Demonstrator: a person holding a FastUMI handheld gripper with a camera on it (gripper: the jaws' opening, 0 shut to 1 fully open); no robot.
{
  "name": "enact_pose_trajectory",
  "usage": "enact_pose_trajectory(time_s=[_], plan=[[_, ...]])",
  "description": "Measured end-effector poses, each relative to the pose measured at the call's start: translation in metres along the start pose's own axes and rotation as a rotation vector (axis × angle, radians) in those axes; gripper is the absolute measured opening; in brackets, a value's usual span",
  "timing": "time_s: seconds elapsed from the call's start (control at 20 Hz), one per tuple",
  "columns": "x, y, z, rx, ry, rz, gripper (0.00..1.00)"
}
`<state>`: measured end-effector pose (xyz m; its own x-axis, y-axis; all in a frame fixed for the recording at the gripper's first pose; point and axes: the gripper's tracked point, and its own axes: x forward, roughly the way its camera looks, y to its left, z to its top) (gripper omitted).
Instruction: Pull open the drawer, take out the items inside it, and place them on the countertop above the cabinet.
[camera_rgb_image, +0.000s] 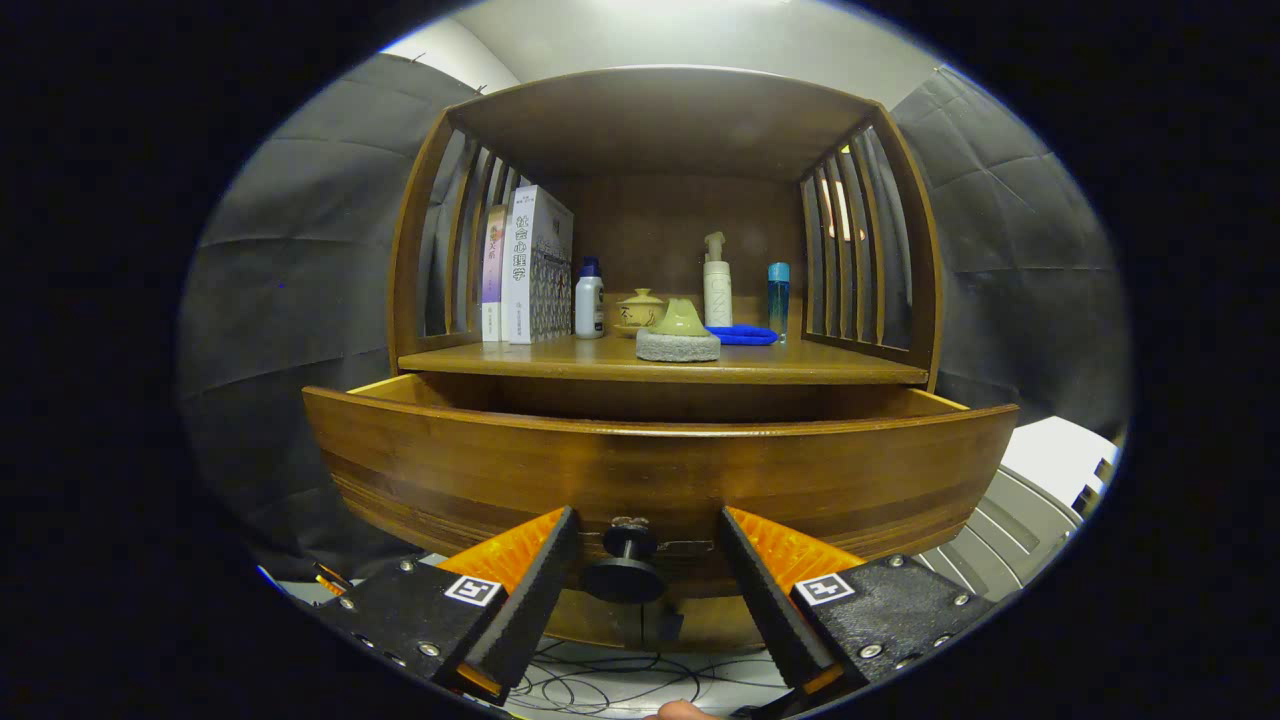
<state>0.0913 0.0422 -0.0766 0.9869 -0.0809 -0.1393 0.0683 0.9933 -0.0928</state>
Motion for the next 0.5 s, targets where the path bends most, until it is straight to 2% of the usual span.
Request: enact_pose_trajectory(time_s=[0.5], plan=[[0.029,-0.002,0.006,0.0,0.002,-0.02,0.91]])
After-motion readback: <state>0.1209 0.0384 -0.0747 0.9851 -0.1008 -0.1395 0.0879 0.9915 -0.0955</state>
